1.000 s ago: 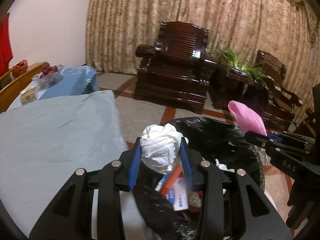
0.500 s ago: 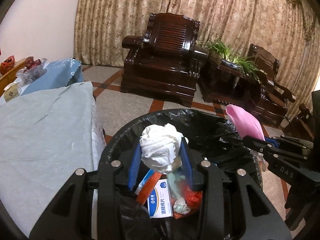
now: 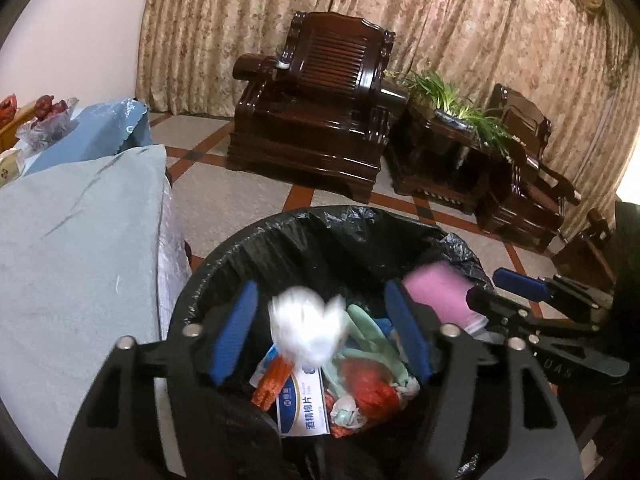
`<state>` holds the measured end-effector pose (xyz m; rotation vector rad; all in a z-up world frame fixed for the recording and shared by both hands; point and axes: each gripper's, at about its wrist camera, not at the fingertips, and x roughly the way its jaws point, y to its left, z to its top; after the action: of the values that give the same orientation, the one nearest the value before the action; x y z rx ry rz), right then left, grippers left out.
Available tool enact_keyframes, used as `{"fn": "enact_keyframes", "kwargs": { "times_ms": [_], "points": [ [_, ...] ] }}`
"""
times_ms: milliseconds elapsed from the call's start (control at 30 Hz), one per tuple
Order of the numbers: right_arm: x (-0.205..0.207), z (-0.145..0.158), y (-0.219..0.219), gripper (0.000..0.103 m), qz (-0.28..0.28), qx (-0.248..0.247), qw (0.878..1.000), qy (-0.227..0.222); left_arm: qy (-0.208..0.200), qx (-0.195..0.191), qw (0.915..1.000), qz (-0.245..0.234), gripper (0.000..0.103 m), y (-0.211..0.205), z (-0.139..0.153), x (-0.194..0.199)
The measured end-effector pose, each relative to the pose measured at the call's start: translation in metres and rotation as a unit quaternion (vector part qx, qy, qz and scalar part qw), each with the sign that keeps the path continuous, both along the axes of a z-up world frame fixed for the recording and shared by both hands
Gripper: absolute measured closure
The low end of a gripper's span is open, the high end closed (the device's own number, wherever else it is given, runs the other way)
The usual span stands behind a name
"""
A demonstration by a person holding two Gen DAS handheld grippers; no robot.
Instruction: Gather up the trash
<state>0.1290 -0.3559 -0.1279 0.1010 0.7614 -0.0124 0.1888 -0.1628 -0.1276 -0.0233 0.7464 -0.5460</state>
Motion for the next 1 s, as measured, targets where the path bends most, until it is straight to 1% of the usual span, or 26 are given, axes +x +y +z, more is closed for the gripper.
{"fn": "enact_keyframes", "kwargs": {
  "times_ms": [33,67,100,133,200,333,400,467,567,667,1000],
  "points": [
    [-0.001,0.001,-0.001,0.036,-0.002,-0.001,1.000,-0.001,0.000,-0.002,1.0000,0.000,0.030,0.002,0.002,0.000],
    [-0.003,0.002,-0.003,0.030,-0.007,-0.001,1.000,-0.004,-0.002,-0.003,1.0000,0.000,0.027,0.003,0.004,-0.001],
    [-0.005,0.002,-0.004,0.023,-0.010,-0.001,1.000,-0.007,-0.005,-0.003,1.0000,0.001,0.020,0.006,0.007,-0.002],
    [-0.008,0.004,-0.005,0.020,-0.013,0.001,1.000,-0.012,-0.010,-0.003,0.9999,0.001,0.016,0.009,0.010,-0.004],
    [-0.011,0.006,-0.004,0.007,-0.016,0.002,1.000,-0.014,-0.015,-0.004,0.9999,0.003,0.014,0.014,0.015,-0.007],
    [-0.018,0.016,-0.002,0.006,-0.019,0.011,0.999,-0.025,-0.021,-0.009,0.9996,0.013,0.012,0.028,0.026,-0.014],
    [-0.021,0.023,-0.003,0.006,-0.017,0.018,0.999,-0.030,-0.028,-0.005,0.9994,0.019,0.012,0.036,0.032,-0.020],
    [-0.023,0.029,-0.002,0.006,-0.013,0.024,0.999,-0.032,-0.036,0.007,0.9988,0.033,0.010,0.044,0.039,-0.027],
    [-0.027,0.040,0.005,0.006,-0.007,0.031,0.999,-0.033,-0.046,0.027,0.9973,0.051,0.009,0.055,0.046,-0.038],
    [-0.033,0.051,0.013,0.006,0.000,0.033,0.999,-0.033,-0.043,0.039,0.9962,0.065,0.009,0.064,0.052,-0.049],
    [-0.056,0.082,0.044,0.006,0.019,0.028,0.998,-0.044,-0.039,0.056,0.9923,0.103,0.009,0.092,0.069,-0.084]
  ]
}}
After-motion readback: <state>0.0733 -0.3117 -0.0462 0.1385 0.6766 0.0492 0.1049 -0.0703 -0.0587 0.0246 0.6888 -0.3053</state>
